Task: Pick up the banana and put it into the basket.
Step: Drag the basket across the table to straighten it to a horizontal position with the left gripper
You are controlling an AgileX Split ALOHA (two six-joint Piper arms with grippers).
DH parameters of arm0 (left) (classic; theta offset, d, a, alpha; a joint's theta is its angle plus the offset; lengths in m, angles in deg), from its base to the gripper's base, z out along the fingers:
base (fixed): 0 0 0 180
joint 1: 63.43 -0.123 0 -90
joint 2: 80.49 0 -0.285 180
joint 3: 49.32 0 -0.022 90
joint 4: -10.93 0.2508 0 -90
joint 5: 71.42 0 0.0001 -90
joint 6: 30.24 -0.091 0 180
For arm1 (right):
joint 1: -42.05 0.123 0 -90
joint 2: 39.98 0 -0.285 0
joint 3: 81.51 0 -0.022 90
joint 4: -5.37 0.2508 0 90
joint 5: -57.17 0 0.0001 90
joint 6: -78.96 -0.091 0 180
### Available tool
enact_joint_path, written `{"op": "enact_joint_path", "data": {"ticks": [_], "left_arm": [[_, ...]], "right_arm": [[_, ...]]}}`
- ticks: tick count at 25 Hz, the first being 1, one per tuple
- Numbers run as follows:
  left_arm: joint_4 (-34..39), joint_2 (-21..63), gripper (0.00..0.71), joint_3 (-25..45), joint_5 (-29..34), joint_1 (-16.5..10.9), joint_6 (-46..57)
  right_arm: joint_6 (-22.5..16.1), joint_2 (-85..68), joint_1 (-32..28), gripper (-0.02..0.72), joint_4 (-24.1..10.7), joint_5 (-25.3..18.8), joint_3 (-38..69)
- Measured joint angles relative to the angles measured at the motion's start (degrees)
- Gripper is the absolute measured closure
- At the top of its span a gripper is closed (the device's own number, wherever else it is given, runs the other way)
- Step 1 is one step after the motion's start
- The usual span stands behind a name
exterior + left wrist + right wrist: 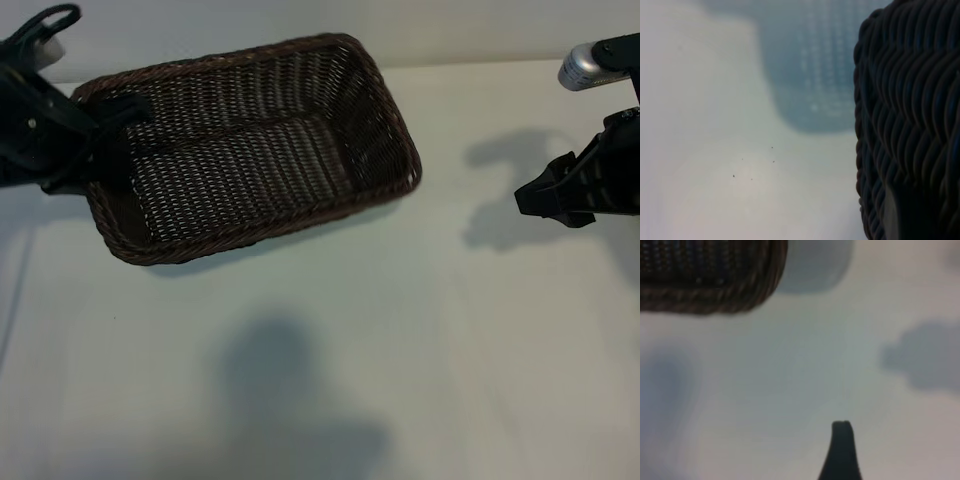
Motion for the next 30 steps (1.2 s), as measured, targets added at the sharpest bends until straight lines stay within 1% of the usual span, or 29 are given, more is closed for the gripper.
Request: {"op": "enact_joint_path", "data": {"ticks": [5,8,10,13,16,21,24,30], "left_arm": [[-1.0,-6.1,0.554,-8.2,6.5,0.0,-7.8],[-3.2,-9.3,0.554,-11.3,9.3,0.0,-11.9],[-5.2,-11.3,0.554,-12.4,9.7,0.0,-13.8],[-6.5,-13.2,0.554,-12.6,9.2,0.3,-14.4],[-6.5,-14.9,0.554,-12.6,8.3,1.2,-14.7],[-6.6,-18.2,0.554,-12.6,5.0,4.4,-14.9],[-6.9,-20.5,0.554,-12.6,3.2,5.6,-14.9],[-7.8,-24.3,0.554,-12.6,1.1,6.2,-14.9]], "right_arm": [[0.0,0.0,0.0,0.121,0.0,0.0,0.0],[0.0,0.0,0.0,0.121,0.0,0.0,0.0],[0.0,0.0,0.0,0.121,0.0,0.0,0.0],[0.0,0.0,0.0,0.121,0.0,0.0,0.0],[0.0,0.0,0.0,0.121,0.0,0.0,0.0],[0.0,0.0,0.0,0.121,0.0,0.0,0.0],[0.0,0.0,0.0,0.121,0.0,0.0,0.0],[0.0,0.0,0.0,0.121,0.0,0.0,0.0]]}}
